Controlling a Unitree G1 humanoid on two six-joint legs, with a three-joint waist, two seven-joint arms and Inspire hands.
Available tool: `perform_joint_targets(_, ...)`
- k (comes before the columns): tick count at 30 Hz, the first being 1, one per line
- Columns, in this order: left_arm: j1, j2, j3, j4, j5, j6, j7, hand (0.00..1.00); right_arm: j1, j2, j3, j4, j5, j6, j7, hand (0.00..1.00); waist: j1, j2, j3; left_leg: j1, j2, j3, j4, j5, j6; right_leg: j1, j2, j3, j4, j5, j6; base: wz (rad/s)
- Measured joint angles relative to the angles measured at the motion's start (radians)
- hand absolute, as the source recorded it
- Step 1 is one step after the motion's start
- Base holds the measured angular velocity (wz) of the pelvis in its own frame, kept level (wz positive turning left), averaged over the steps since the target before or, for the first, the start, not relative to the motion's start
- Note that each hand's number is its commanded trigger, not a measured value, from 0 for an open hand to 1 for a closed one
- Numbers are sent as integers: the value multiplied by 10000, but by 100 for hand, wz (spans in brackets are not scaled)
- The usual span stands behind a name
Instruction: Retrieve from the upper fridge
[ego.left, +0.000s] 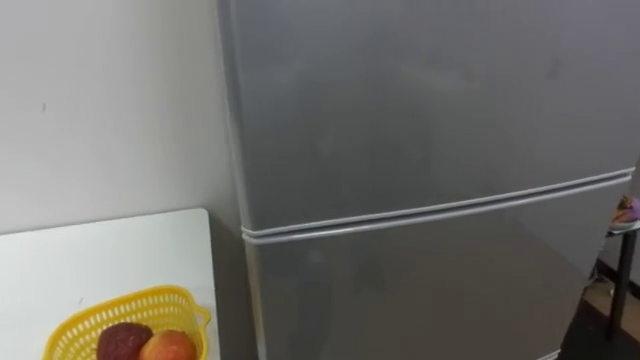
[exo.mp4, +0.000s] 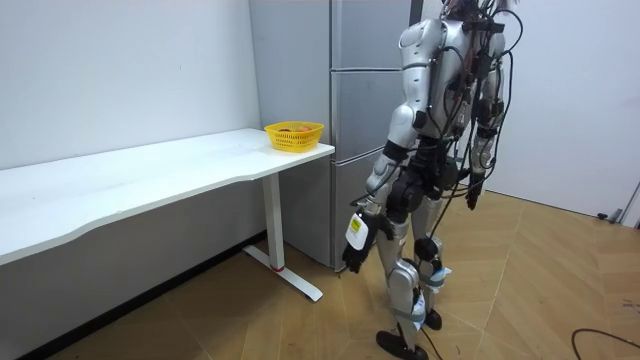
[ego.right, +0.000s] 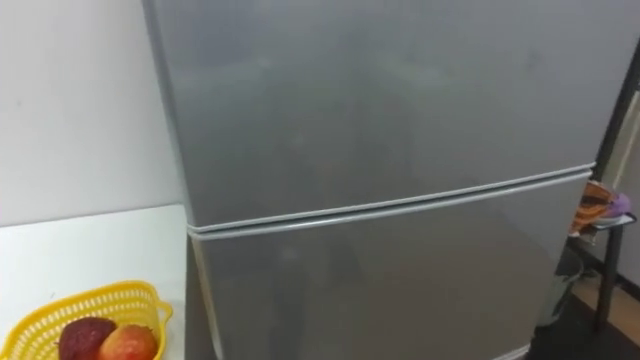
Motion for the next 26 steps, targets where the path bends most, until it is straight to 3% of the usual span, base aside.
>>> perform_joint_targets(2, -47, -54, -194, 4, -35, 158, -16, 0, -121, 43, 671, 79, -862, 46, -14, 0, 302, 80, 13, -22, 6, -41, 68, -1, 2, 69, -33, -125, -24, 16, -13, 3)
perform_joint_targets(8, -249, -145, -443, 297, 8, 373, -298, 0, -767, 199, 1589, 124, -2206, 50, 160, 0, 653, 267, 45, -63, -3, -246, 69, -8, 16, 60, -49, -295, -18, 14, -16, 11)
perform_joint_targets(15, -276, -145, -384, 379, 5, 900, -606, 0, -996, 138, 1620, 357, -2816, 219, 636, 0, 697, 262, 50, -71, -69, -739, 159, -8, 17, 347, -104, -616, -168, -75, -4, 19)
perform_joint_targets(23, -272, -322, -172, 375, 92, 1164, -781, 0, -972, 78, 1564, 454, -2899, 506, 781, 0, 797, 256, 50, -122, -99, -800, 153, -7, 15, 384, -200, -987, -151, -201, -29, 7)
perform_joint_targets(26, -271, -402, -184, 366, 229, 1244, -853, 0, -986, 25, 1596, 740, -3099, 699, 792, 0, 873, 241, 50, -108, -136, -828, 154, -7, 15, 397, -217, -927, -137, -232, -10, 2)
